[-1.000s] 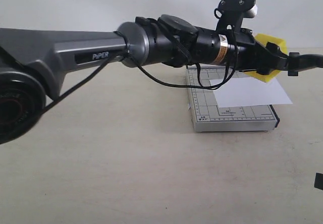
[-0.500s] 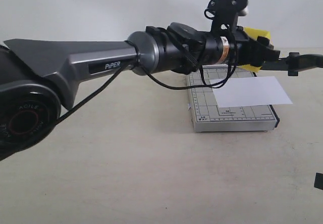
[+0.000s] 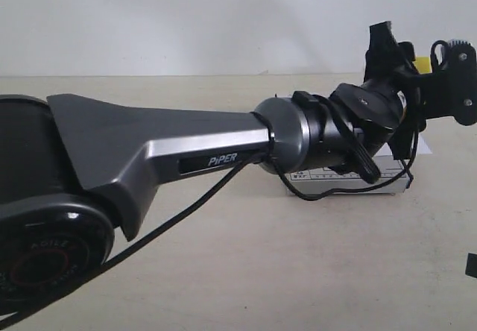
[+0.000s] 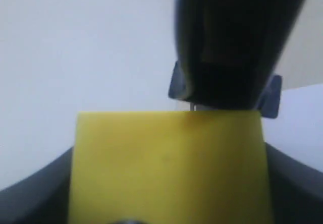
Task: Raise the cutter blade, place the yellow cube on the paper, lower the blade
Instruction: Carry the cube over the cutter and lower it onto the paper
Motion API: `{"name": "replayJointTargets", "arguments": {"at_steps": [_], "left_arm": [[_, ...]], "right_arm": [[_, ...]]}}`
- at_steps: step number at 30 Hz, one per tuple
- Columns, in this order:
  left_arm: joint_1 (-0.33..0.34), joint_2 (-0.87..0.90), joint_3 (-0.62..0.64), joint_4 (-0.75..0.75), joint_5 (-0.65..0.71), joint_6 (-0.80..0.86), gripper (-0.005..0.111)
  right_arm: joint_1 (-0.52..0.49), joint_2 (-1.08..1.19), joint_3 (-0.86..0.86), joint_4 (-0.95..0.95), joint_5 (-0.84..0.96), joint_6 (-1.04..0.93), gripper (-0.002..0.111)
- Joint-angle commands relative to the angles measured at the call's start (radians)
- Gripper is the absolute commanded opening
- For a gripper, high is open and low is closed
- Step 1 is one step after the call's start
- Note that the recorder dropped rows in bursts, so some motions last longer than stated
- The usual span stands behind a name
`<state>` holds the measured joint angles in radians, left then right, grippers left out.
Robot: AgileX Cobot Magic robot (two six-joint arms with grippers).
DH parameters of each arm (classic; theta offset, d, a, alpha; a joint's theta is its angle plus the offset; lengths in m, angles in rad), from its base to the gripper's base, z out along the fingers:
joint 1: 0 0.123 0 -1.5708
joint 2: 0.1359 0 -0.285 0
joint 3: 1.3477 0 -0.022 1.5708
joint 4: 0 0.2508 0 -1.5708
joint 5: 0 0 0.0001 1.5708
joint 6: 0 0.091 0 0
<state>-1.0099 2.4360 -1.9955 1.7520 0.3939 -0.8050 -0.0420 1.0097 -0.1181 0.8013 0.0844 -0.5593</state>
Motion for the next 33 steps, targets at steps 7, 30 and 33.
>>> {"name": "replayJointTargets", "arguments": {"at_steps": [7,30,33], "left_arm": [[0.039,-0.139,0.0,-0.943,0.115,0.212,0.004],[0.185,0.185,-0.498,-1.723,0.244,0.883,0.004],[0.185,0.212,-0.522,-1.745,0.246,0.903,0.004]], "right_arm": [[-0.007,0.003,0.005,0.0,-0.02,0.001,0.0],[-0.007,0.003,0.005,0.0,-0.005,0.001,0.0],[-0.007,0.003,0.005,0.0,-0.005,0.001,0.0]]}}
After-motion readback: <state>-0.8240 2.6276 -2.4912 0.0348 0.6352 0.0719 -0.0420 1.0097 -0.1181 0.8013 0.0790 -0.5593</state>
